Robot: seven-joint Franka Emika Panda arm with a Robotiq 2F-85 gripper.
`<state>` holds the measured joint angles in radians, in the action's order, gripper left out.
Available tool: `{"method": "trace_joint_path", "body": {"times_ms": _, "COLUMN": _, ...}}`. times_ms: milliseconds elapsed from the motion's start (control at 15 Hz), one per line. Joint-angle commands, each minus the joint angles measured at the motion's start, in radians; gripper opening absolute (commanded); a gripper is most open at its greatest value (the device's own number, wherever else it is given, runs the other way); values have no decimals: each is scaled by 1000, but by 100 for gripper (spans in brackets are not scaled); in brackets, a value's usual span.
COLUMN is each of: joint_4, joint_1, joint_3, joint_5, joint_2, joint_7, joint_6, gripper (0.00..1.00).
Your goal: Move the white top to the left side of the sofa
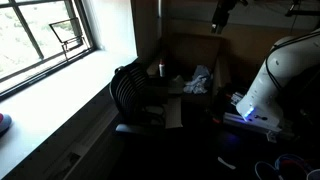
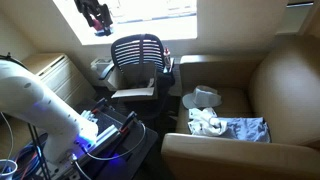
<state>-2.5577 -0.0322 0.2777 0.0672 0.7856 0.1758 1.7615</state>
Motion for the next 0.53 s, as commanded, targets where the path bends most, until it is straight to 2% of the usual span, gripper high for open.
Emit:
{"method": "trace_joint_path", "body": {"times_ms": 0, "joint_4": 2, "joint_1": -29, "joint_3": -22, "joint_5": 16, "joint_2": -7, "joint_7": 17, "joint_6": -3, "gripper": 100}}
{"method": "trace_joint_path", "body": {"times_ms": 133, "joint_4": 2, "joint_1": -29, "joint_3": -22, "joint_5": 16, "joint_2": -7, "joint_7": 17, "joint_6": -3, "gripper": 100}}
{"method": "trace_joint_path", "body": {"times_ms": 267, "joint_4": -86, "joint_1": -114, "joint_3": -66, "joint_5": -31, "joint_2": 70, "joint_7": -115, "joint_6": 15, "gripper": 100}}
{"method": "trace_joint_path", "body": {"times_ms": 333, "joint_4": -167, "joint_1": -146, "joint_3": -49, "joint_5": -51, "joint_2": 74, "joint_7": -128, "joint_6": 55, "gripper": 100}}
{"method": "trace_joint_path", "body": {"times_ms": 467, "joint_4": -237, "joint_1": -186, "joint_3": -44, "joint_5": -51, "joint_2": 49, "joint_7": -191, "joint_6": 85, "gripper": 100}}
